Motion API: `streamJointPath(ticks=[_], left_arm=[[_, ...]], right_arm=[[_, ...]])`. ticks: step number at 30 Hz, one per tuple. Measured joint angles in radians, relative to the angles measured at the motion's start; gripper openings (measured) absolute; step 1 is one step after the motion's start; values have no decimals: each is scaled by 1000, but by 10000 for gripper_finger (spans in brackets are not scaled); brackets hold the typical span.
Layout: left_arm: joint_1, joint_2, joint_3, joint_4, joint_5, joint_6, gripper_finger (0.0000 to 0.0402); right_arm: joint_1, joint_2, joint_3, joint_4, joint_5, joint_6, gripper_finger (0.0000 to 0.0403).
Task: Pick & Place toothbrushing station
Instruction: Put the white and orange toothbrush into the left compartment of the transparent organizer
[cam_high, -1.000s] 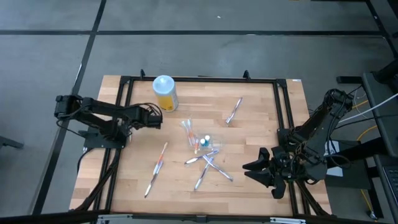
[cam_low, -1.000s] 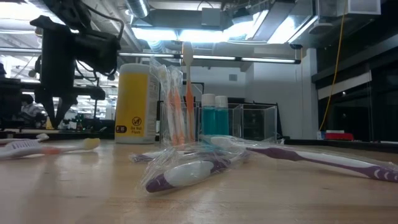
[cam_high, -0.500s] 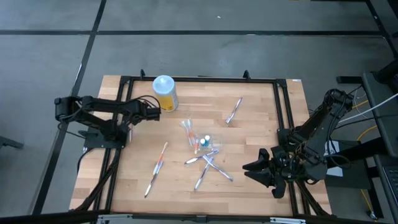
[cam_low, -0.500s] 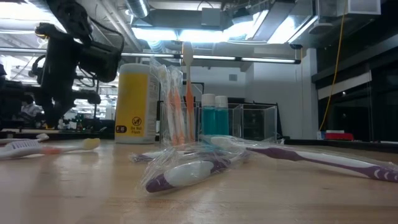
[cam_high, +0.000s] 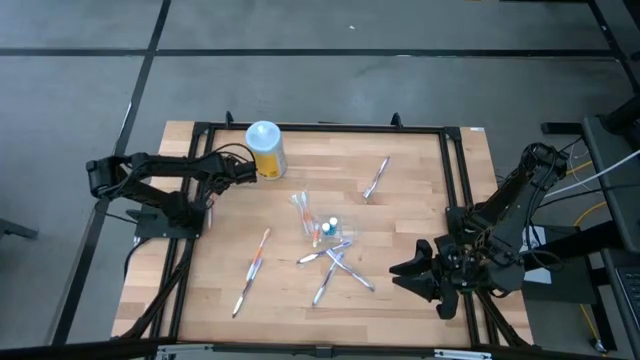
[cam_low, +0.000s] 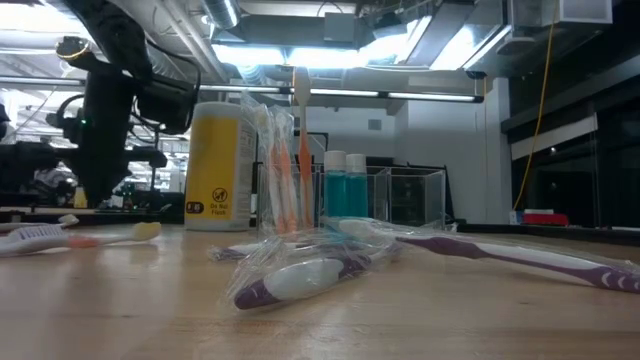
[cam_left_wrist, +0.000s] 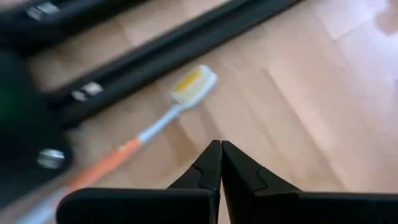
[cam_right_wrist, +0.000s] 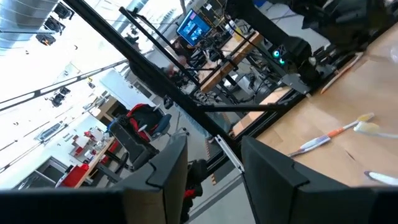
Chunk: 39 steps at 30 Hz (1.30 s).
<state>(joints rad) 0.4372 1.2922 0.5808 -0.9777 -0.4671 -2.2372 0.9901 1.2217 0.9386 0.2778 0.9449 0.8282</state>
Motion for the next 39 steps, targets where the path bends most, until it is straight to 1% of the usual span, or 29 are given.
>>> streamJointPath(ticks=[4, 11, 16, 18, 25, 31, 39], left_arm=[[31, 13, 0, 51, -18, 8, 2], [86, 45, 0, 95, -28, 25, 1], [134, 59, 0, 184, -63, 120, 2], [149, 62, 0, 205, -61, 138, 1], [145, 61, 0, 118, -47, 24, 2], [139, 61, 0, 28, -43, 16, 2], [139, 61, 0, -22, -34, 10, 3]], right_arm=[[0, 0, 0, -24, -21, 29, 155], [7, 0, 0, -25, -22, 36, 155], [7, 0, 0, -25, -21, 35, 155], [7, 0, 0, -26, -21, 36, 155], [7, 0, 0, -27, -18, 54, 155], [6, 0, 0, -40, 0, 52, 155], [7, 0, 0, -48, 1, 56, 155]])
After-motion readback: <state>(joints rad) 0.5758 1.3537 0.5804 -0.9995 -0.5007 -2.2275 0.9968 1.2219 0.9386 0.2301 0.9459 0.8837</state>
